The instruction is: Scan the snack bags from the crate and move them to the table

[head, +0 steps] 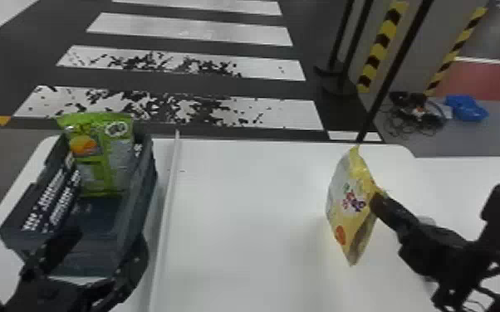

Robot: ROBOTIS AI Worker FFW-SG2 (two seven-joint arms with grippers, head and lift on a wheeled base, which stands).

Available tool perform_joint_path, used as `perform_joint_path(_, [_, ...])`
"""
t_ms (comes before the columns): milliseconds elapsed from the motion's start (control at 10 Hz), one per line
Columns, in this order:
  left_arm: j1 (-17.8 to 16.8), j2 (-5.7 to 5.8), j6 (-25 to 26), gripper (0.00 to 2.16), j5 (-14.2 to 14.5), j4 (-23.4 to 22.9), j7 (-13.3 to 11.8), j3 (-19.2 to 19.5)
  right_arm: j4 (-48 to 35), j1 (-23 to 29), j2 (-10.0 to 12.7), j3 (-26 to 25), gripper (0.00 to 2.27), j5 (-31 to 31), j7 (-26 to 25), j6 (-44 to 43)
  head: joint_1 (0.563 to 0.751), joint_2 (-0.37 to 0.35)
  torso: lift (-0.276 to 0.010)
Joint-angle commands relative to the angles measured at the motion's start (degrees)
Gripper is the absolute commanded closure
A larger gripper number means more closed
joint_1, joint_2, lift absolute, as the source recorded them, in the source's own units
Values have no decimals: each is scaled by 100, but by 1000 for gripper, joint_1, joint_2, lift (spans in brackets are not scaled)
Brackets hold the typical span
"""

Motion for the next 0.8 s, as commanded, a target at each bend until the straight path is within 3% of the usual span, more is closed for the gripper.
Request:
perform_joint_path(0, [-34,16,0,29,0,6,0,-17,134,72,257,-484,2246,-848,4,35,695,-152,-95])
perform_joint_path(200, [-70,7,0,29,0,50,0,-70,345,195,512,-800,2246,-1621,-5,52,695,-188,-95])
perform_joint_path(700, [-175,-1,0,29,-26,191,9,-131,775,292,1180,-1117,2246,-1498,-32,70,695,-241,-95])
